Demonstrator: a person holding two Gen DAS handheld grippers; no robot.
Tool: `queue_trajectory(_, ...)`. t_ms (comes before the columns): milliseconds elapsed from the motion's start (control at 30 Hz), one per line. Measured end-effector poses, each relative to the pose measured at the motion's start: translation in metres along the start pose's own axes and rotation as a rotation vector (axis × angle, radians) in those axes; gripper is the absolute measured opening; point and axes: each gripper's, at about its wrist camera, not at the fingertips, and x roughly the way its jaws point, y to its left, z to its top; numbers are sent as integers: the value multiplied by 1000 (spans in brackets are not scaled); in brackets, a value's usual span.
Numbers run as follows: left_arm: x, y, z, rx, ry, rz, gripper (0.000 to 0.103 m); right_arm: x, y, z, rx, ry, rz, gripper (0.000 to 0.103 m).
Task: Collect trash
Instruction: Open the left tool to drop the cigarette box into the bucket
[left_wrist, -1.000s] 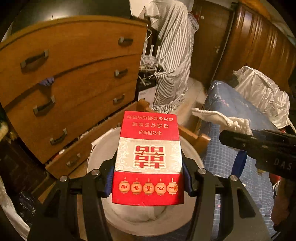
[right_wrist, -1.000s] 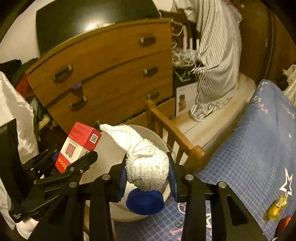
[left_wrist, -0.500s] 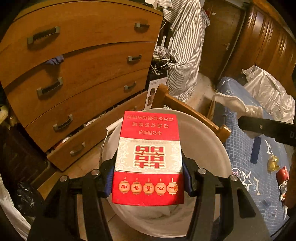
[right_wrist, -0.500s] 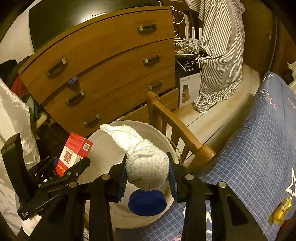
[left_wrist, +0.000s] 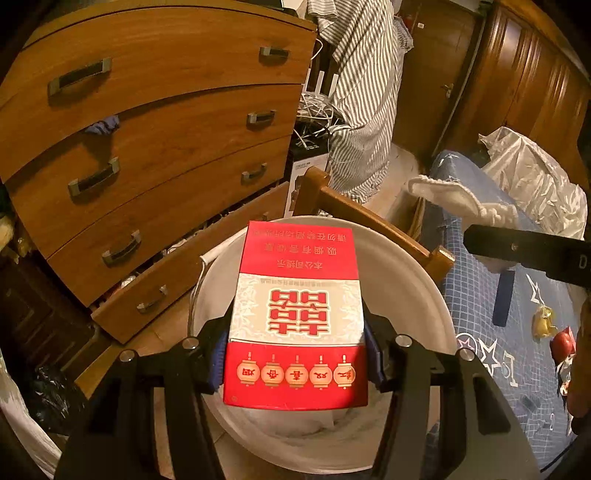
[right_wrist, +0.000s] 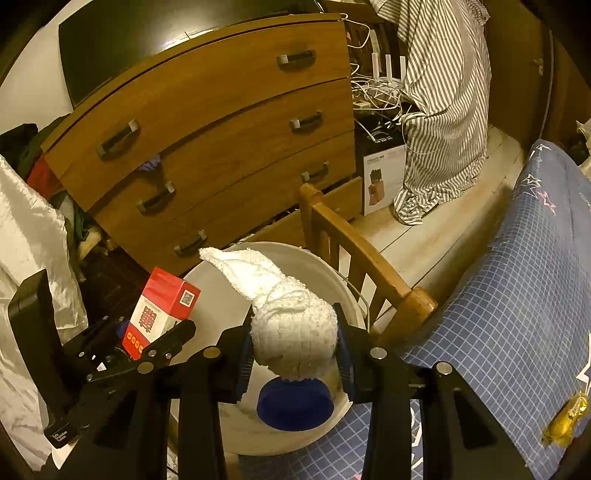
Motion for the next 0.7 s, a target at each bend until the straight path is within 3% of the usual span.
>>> queue_trajectory(500,4,-3,-2,0,5,1,54,3,2,-3,5,5,8,39)
queue_trajectory(700,-4,-15,-4,16,-9,-10,54,-21,-8,-16,34,-43,45,39)
